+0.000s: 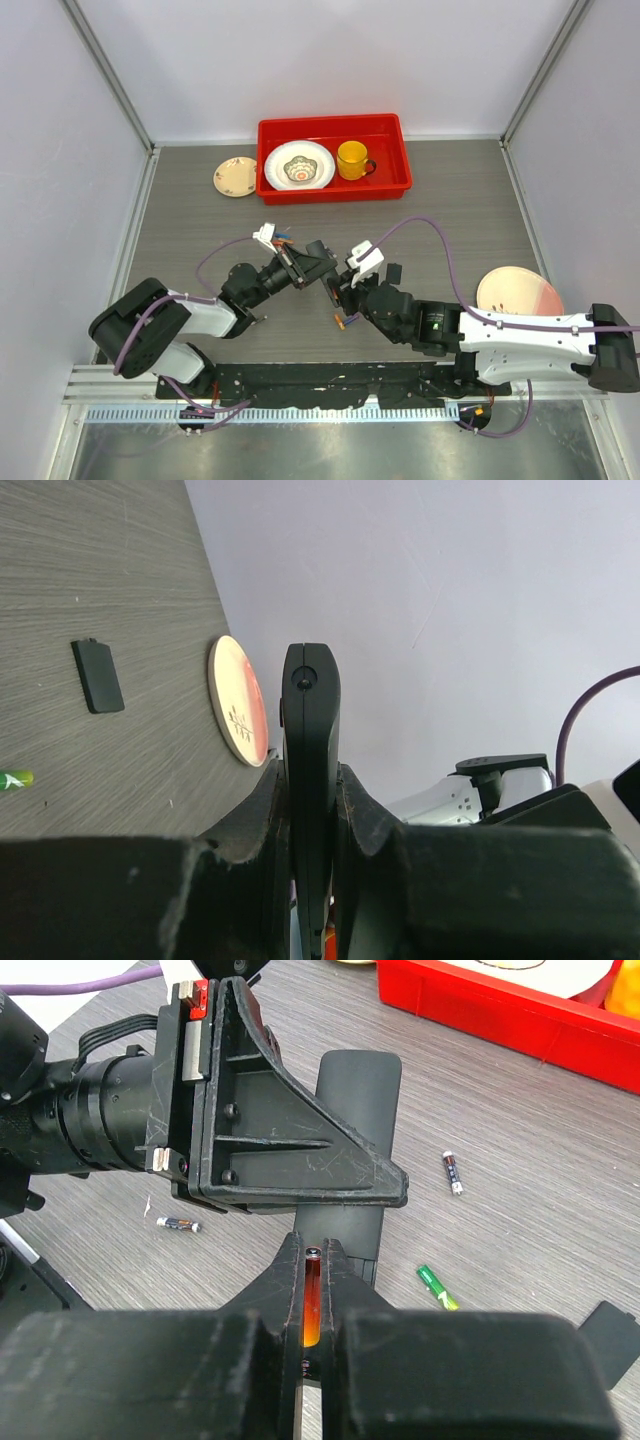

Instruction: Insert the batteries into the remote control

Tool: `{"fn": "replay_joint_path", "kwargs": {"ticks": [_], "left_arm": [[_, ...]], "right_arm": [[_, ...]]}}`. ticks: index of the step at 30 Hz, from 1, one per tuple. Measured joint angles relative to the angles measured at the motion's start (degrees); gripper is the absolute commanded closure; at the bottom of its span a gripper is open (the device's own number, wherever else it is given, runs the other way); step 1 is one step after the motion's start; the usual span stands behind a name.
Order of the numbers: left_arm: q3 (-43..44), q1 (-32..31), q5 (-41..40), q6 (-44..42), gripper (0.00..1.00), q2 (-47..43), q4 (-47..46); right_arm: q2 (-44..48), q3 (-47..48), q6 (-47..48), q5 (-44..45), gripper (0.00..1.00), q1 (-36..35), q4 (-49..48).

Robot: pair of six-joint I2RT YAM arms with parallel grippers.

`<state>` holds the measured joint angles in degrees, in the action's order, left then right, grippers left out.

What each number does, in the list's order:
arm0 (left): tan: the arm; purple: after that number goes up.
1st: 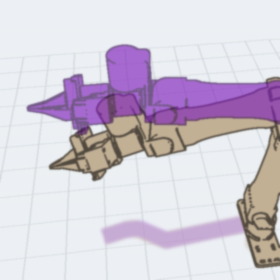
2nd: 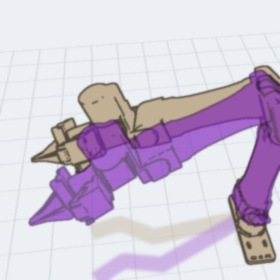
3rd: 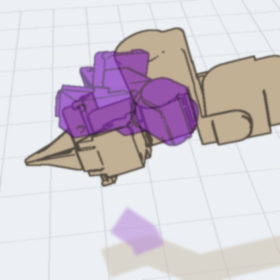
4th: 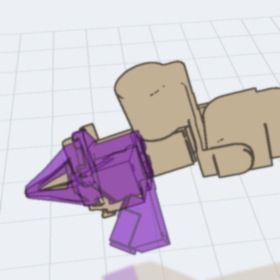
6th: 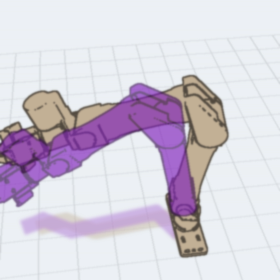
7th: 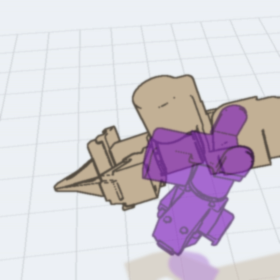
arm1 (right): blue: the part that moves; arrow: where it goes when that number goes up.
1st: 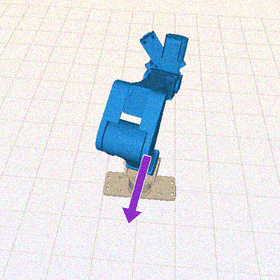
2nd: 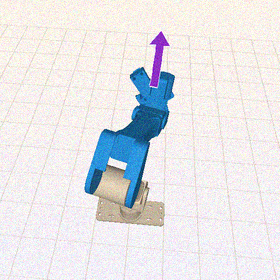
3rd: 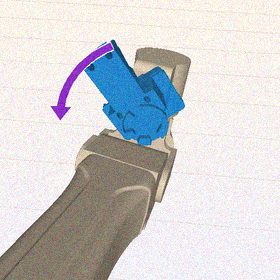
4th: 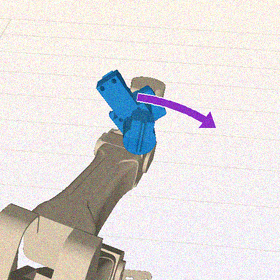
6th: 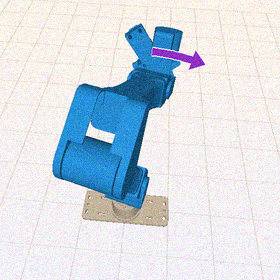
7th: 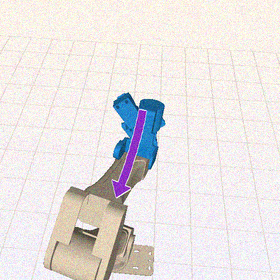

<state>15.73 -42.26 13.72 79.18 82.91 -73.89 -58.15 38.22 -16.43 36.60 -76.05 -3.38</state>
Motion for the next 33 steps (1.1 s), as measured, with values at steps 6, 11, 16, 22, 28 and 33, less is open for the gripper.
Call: {"fn": "replay_joint_path", "kwargs": {"ticks": [6, 11, 16, 22, 28, 33], "left_arm": [[0.0, -0.1, 0.0, -0.1, 1.00, -0.5, 0.0], [0.0, -0.4, 0.0, -0.1, 1.00, -0.6, 0.3], [0.0, -0.5, 0.0, -0.2, 1.00, -0.6, 0.5], [0.0, -0.7, 0.3, -0.5, 1.00, -0.6, 1.3], [0.0, -0.9, 0.4, -1.2, 1.00, -0.6, 2.2], [0.0, -0.9, 0.5, -1.4, 1.00, -0.7, 2.2]], "right_arm": [[0.0, -0.3, -0.6, -0.5, 0.99, 0.0, 0.4], [0.0, -0.6, -1.6, -1.0, 0.99, 0.0, 0.8], [0.0, -0.6, -2.4, -2.3, 0.99, 0.0, 2.1], [-0.8, 0.4, -4.4, -3.1, 0.99, 0.1, 4.9], [-1.3, 0.6, -6.2, -3.1, 0.89, 0.1, 6.1], [-1.3, 1.0, -7.5, -3.1, 0.81, 0.1, 6.9]]}}
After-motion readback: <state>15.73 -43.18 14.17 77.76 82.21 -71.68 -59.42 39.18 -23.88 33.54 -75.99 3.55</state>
